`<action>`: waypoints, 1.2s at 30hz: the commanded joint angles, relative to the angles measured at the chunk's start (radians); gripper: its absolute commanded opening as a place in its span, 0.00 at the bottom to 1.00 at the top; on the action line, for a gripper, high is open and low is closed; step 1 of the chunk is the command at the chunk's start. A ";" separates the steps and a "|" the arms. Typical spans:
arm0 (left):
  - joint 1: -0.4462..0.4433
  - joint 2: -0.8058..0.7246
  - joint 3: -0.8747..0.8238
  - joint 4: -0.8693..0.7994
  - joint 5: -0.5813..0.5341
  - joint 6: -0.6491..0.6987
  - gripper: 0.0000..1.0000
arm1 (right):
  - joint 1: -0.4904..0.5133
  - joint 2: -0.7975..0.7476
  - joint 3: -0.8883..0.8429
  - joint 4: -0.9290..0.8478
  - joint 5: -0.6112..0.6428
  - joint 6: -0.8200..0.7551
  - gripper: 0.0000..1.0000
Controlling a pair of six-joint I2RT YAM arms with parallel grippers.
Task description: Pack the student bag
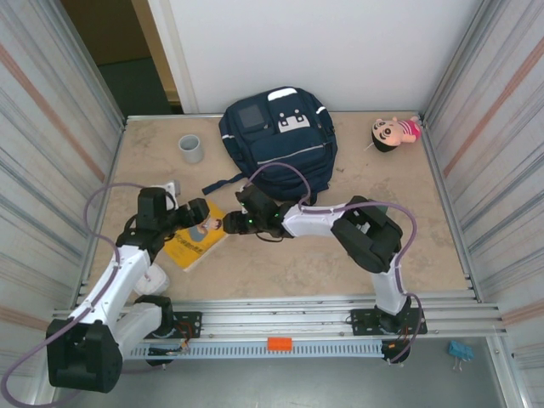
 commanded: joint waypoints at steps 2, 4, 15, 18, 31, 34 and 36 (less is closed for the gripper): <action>-0.105 0.024 0.104 -0.060 -0.099 0.144 0.80 | -0.071 -0.228 -0.176 0.112 0.003 0.019 0.51; -0.167 0.065 0.152 -0.078 -0.140 0.187 0.80 | -0.109 -0.329 -0.245 0.077 0.024 0.023 0.52; -0.468 0.454 0.405 0.067 -0.106 0.620 0.87 | -0.409 -0.845 -0.480 -0.226 0.029 -0.053 0.59; -0.488 0.586 0.502 0.089 -0.077 0.678 0.88 | -0.516 -0.919 -0.517 -0.276 -0.020 -0.062 0.61; -0.492 1.033 0.934 0.128 -0.125 0.829 0.95 | -0.705 -0.977 -0.631 -0.286 -0.143 -0.080 0.62; -0.474 1.113 1.034 0.111 -0.136 0.809 0.92 | -0.708 -1.006 -0.653 -0.259 -0.173 -0.097 0.66; -0.462 1.178 1.104 0.080 -0.144 0.788 0.91 | -0.706 -1.022 -0.664 -0.229 -0.212 -0.117 0.72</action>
